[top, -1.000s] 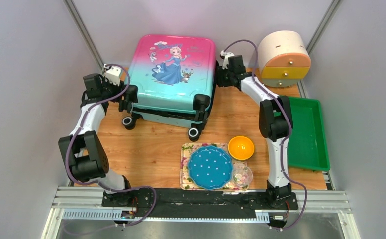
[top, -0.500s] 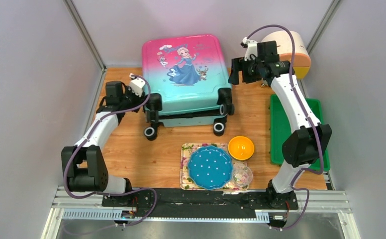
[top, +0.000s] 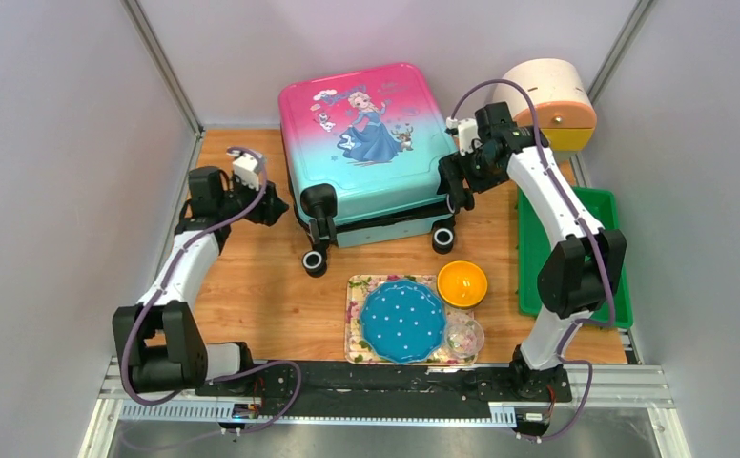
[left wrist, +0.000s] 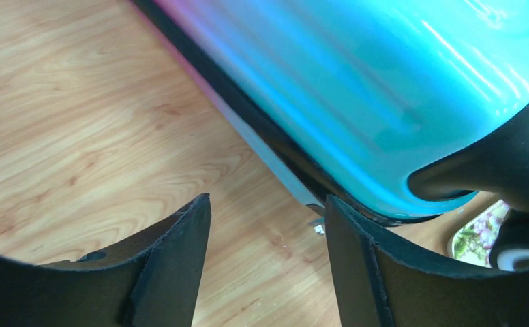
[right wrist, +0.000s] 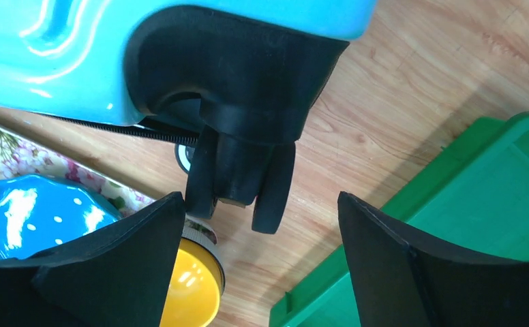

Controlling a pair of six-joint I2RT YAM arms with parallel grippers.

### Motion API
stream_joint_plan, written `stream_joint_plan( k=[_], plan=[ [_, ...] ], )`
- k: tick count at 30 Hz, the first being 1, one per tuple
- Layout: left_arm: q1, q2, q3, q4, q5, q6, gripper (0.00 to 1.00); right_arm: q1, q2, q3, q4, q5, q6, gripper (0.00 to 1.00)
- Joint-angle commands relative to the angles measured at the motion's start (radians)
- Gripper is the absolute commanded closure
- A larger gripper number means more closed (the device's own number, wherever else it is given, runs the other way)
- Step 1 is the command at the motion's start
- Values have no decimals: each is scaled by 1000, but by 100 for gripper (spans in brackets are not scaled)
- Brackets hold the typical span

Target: Open, take out, and arrange the luggage

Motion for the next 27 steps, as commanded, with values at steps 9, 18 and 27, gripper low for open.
stream_joint_plan(
  k=[9, 18, 27],
  plan=[
    [274, -49, -91, -28, 446, 189, 26, -1, 30, 139, -164, -107, -86, 13],
    [201, -4, -253, 241, 554, 215, 28, 33, 42, 118, -152, -3, -14, 13],
    [142, 89, -279, 356, 543, 210, 28, 65, 62, 9, -50, 177, -3, 12]
  ],
)
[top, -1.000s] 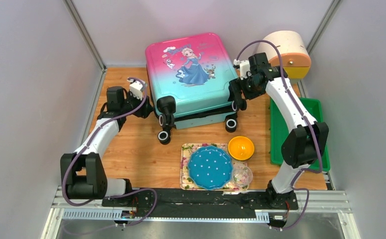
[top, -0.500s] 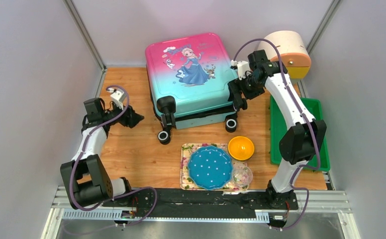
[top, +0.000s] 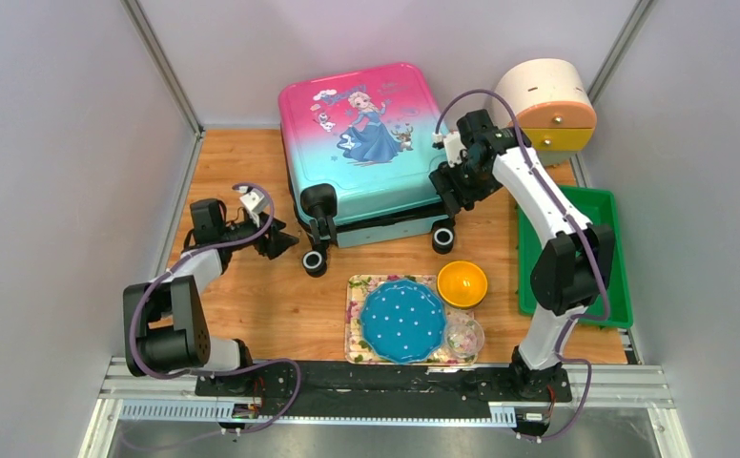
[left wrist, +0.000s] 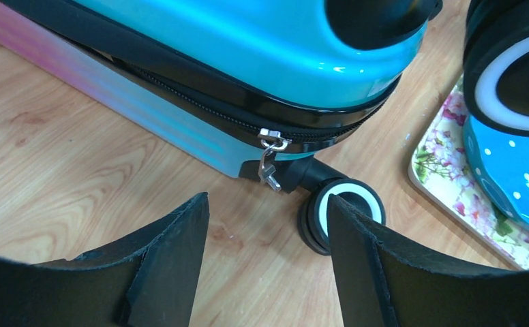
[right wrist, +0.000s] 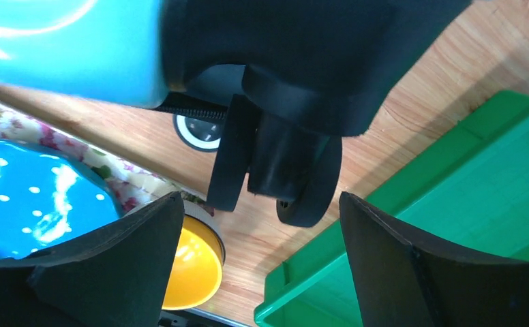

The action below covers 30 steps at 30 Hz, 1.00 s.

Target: Open, take out, and arrange the luggage

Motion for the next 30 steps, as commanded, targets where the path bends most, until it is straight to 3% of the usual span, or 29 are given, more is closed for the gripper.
stream_joint_plan(
  k=[1, 3, 6, 7, 9, 10, 16, 26, 30],
  plan=[
    [-6, 25, -24, 130, 43, 25, 28, 8, 24, -30, 76, 111, 24, 12],
    [-6, 35, -44, 170, 47, 20, 28, 8, 46, -24, 79, 106, 28, 13],
    [-12, 46, -87, 246, 92, 17, 27, 7, 60, 2, 60, 88, 25, 35],
    [-15, 48, -98, 294, 93, 16, 28, 7, 58, 4, 60, 55, 19, 56],
    [-15, 51, -132, 354, 95, -12, 28, -5, 49, 14, 60, 51, -2, 80],
    [-16, 54, -139, 401, 93, -35, 29, -12, 46, 21, 56, 50, -8, 100],
    [-29, 61, -247, 731, 73, -220, 34, -93, 29, 79, 25, 42, -24, 100],
    [-116, 85, -265, 814, 40, -211, 36, -98, 43, 105, -9, 13, -15, 100],
    [-165, 109, -262, 808, 0, -179, 42, -99, 43, 94, -1, 14, -15, 100]
  ],
)
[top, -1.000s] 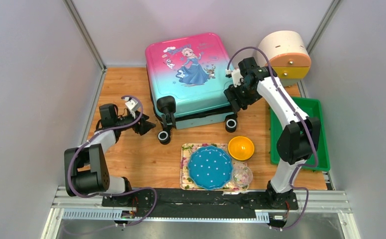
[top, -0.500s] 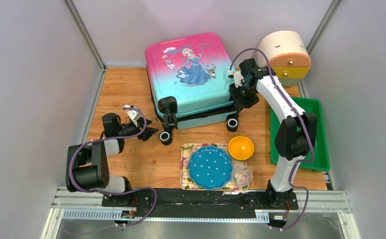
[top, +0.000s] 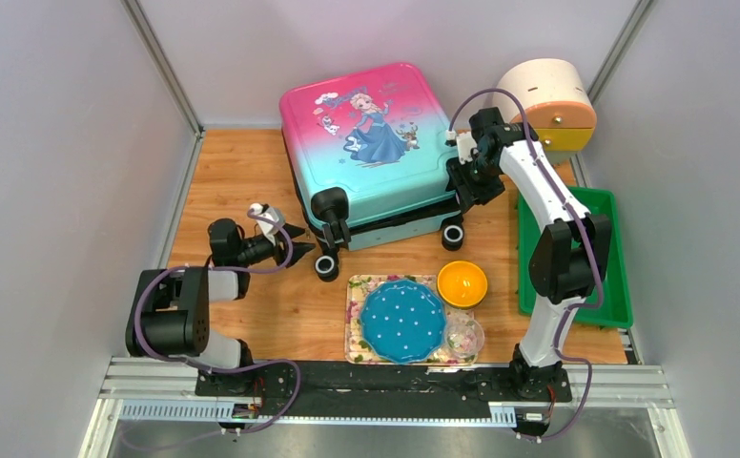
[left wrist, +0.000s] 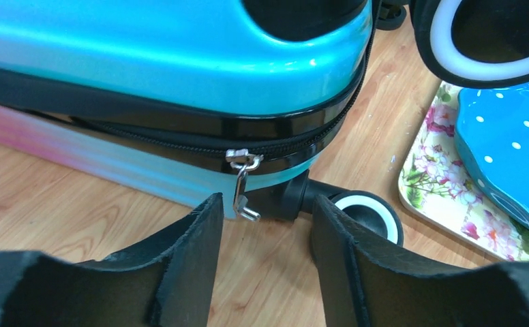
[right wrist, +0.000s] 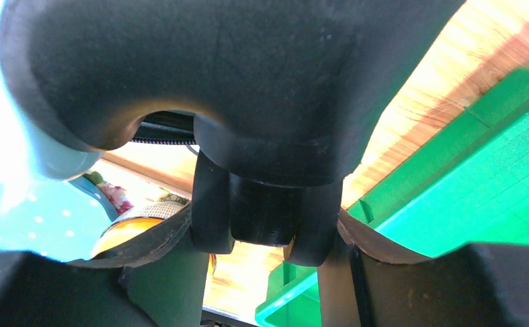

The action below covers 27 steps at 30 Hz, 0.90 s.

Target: Open, take out, and arrange the luggage

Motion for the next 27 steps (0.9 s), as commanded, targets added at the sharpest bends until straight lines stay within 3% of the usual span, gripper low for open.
stream_joint_plan(
  k=[1, 9, 17, 20, 22, 24, 27],
  plan=[
    [-52, 38, 2, 60, -29, 20, 43, -19, -34, 65, 24, 24, -30, 100],
    [-61, 59, 35, 100, -126, -52, 62, -31, -44, 61, 26, 20, -32, 100],
    [-63, 59, 35, 165, -117, -137, 73, -40, -56, 44, 24, 14, -32, 100],
    [-86, 54, 46, 177, -114, -144, 85, -43, -57, 38, 24, 12, -35, 100],
    [-86, 36, 46, 162, -135, -146, 99, -45, -60, 36, 26, 10, -38, 100],
    [-74, 23, 52, 134, -204, -215, 100, -51, -62, 38, 24, 0, -38, 100],
    [-41, 28, 71, 108, -241, -201, 100, -57, -71, 33, 24, -16, -43, 100]
  ],
)
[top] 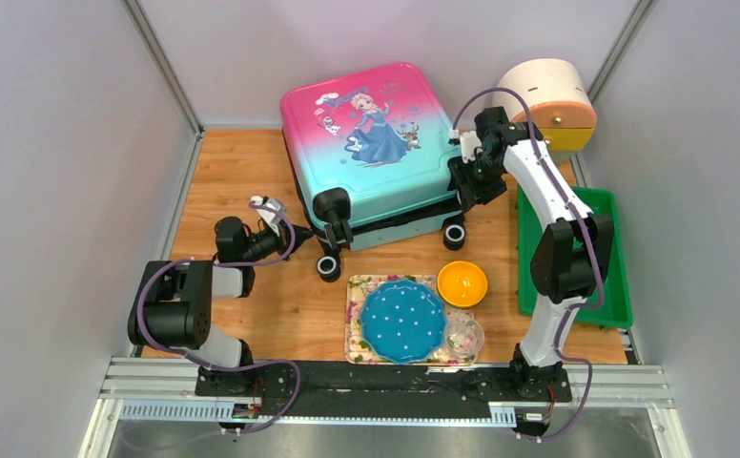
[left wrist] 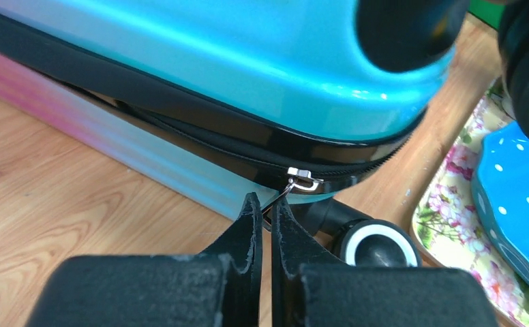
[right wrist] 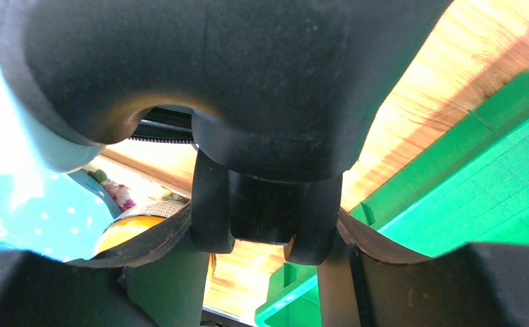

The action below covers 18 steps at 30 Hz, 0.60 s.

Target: Open, take out, and arrange the luggage

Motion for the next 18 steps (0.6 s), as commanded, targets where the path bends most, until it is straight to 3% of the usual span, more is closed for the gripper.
stream_joint_plan(
  k=[1, 7, 18],
  plan=[
    [29, -24, 74, 15, -105, -18, 100, -34, -76, 30, 27, 15, -35, 100],
    [55, 63, 202, -28, -251, 11, 100, -36, -94, 2, 30, -19, -56, 100],
    [49, 310, 542, -175, -384, 2, 100, -8, -134, -72, 21, -213, -69, 100]
  ],
)
